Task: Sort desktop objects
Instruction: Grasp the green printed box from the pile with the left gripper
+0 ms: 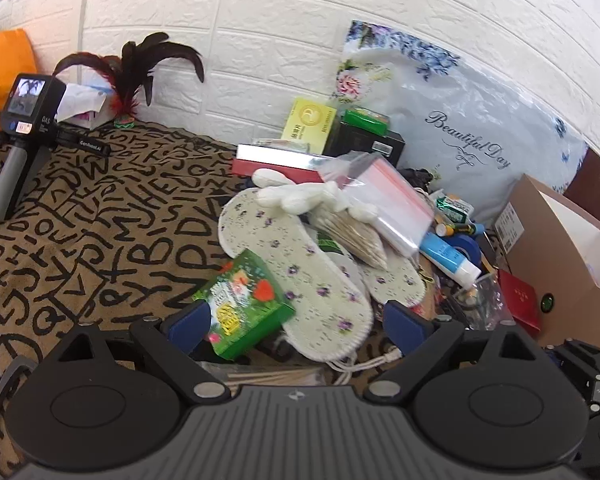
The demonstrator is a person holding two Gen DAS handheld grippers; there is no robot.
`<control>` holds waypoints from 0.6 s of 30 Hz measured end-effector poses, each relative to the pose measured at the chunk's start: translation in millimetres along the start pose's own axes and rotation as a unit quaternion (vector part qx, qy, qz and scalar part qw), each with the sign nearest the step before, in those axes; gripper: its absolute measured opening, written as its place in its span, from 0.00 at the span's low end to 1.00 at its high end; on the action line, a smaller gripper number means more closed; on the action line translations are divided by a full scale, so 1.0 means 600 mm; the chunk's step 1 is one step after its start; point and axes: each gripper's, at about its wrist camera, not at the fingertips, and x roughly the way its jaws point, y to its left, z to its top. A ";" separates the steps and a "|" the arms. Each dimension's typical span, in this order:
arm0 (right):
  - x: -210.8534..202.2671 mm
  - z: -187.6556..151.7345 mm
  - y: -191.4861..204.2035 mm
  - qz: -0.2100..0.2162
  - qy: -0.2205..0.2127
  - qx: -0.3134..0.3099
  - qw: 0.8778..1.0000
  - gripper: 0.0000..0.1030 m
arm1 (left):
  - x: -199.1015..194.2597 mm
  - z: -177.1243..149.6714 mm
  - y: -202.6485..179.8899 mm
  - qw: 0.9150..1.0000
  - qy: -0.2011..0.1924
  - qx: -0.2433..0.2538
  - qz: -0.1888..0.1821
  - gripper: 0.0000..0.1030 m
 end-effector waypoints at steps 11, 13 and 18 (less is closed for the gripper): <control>0.074 0.063 0.077 0.050 -0.015 -0.058 0.997 0.67 | 0.080 0.020 0.065 0.998 0.038 -0.041 -0.017 0.86; 0.090 0.069 0.080 0.054 -0.009 -0.056 0.997 0.58 | 0.093 0.020 0.075 0.998 0.046 -0.047 -0.022 0.88; 0.115 0.074 0.091 0.063 0.000 -0.060 0.996 0.48 | 0.107 0.020 0.097 0.994 0.060 -0.077 -0.040 0.93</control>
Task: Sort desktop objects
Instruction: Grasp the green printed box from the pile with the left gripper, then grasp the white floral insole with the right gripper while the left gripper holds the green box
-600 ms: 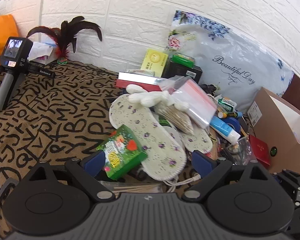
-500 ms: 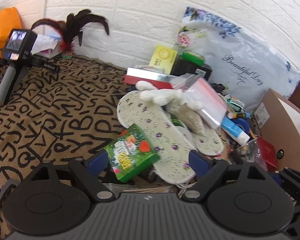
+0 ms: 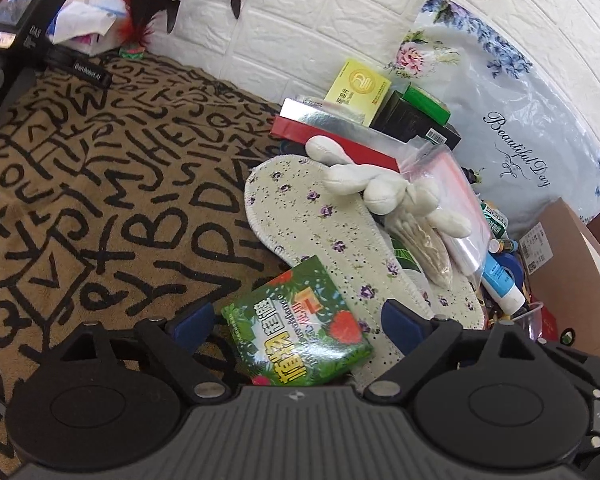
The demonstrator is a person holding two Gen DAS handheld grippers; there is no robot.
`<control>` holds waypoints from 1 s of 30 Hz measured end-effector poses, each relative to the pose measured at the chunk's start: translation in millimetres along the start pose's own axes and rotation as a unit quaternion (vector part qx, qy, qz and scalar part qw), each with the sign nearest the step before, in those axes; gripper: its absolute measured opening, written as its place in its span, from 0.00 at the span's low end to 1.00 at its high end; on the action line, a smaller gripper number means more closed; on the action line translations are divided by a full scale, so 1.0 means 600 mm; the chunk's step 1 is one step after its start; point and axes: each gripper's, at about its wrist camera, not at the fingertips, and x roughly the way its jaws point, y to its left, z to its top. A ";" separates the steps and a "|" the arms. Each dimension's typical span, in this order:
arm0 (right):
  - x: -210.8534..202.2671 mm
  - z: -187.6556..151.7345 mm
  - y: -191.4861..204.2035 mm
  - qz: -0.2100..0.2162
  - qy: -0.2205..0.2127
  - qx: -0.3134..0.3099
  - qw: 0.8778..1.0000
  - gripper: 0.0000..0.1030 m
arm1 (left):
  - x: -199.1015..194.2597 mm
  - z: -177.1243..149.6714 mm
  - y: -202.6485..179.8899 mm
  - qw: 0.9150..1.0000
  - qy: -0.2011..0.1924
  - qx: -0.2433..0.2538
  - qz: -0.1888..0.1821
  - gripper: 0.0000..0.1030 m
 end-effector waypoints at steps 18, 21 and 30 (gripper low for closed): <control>-0.076 -0.028 -0.034 0.011 0.004 0.015 1.000 0.02 | -0.036 -0.043 -0.072 0.994 0.027 0.054 -0.093 0.65; -0.120 -0.050 -0.047 0.016 0.018 0.019 1.000 0.01 | -0.056 -0.067 -0.103 0.989 0.032 0.093 -0.112 0.65; -0.148 -0.109 -0.066 0.040 0.072 0.046 0.995 0.05 | -0.025 -0.108 -0.124 0.987 0.064 0.111 -0.096 0.62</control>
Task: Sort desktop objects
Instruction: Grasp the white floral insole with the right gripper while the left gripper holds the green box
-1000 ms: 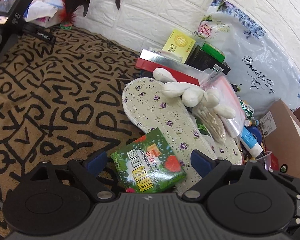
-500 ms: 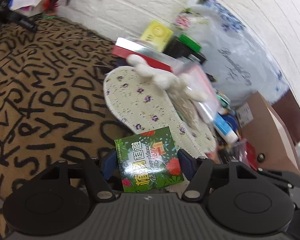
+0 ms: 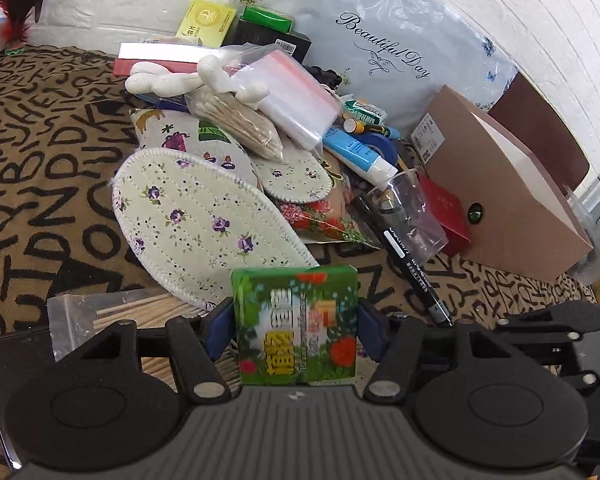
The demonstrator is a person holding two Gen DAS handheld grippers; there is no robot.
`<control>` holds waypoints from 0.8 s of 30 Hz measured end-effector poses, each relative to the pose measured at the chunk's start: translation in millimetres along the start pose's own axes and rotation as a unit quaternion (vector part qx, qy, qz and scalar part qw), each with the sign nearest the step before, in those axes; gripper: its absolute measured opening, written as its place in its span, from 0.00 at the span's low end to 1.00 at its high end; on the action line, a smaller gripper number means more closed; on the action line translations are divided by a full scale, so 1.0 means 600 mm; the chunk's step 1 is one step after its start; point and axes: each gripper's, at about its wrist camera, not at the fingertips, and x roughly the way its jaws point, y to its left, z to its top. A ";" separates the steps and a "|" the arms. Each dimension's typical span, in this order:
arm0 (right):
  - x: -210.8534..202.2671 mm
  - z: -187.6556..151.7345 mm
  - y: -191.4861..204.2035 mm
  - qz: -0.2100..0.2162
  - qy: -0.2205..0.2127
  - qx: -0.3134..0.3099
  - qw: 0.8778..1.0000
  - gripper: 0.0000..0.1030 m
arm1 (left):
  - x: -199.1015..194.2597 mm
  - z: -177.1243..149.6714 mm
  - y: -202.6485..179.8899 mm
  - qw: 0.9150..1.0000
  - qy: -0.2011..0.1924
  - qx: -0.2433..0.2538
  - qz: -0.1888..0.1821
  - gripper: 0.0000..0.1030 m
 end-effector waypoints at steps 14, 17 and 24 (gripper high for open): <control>0.033 0.022 0.000 -0.027 -0.019 -0.020 0.999 0.09 | -0.009 0.000 0.014 1.000 -0.022 -0.017 0.003 0.62; 0.038 0.024 -0.008 -0.047 -0.018 -0.015 0.999 0.16 | -0.017 -0.001 0.023 0.999 -0.026 -0.027 -0.002 0.62; 0.056 0.021 -0.003 -0.044 -0.024 -0.040 0.998 0.49 | -0.015 -0.003 0.025 0.999 -0.018 -0.032 -0.002 0.63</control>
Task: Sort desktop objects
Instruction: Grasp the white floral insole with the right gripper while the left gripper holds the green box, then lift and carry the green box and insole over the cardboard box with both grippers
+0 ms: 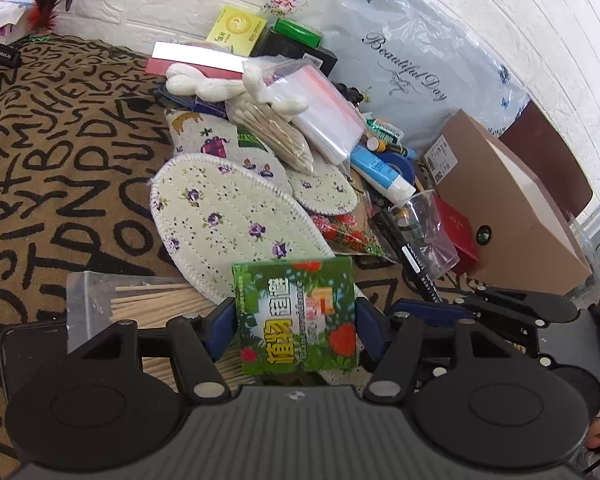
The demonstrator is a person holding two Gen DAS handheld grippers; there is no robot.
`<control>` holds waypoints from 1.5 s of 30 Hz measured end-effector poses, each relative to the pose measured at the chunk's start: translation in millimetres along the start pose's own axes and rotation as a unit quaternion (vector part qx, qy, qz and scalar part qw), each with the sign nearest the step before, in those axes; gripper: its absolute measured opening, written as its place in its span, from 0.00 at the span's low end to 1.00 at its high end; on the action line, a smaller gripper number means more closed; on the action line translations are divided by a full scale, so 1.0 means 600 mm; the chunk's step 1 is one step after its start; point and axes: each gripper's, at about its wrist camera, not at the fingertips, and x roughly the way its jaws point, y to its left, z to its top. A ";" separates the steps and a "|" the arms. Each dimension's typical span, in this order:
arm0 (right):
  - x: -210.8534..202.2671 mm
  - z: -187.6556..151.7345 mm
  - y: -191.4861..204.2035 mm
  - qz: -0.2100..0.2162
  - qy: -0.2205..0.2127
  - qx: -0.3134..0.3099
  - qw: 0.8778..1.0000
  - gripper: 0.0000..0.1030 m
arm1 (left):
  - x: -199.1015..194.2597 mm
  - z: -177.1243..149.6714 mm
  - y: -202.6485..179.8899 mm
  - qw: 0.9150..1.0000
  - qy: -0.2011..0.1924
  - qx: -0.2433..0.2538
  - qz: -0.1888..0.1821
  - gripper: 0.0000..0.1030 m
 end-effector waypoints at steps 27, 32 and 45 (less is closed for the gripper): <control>-0.174 0.010 -0.078 0.021 -0.133 0.049 0.990 0.00 | -0.042 0.071 -0.189 0.991 -0.083 0.037 -0.099 0.61; -0.253 0.002 -0.132 -0.028 -0.185 0.062 0.980 0.00 | -0.018 0.113 -0.304 0.980 -0.093 0.084 -0.156 0.61; -0.356 -0.026 -0.311 -0.150 -0.225 0.145 0.952 0.00 | 0.105 0.161 -0.461 0.965 -0.042 0.123 -0.230 0.60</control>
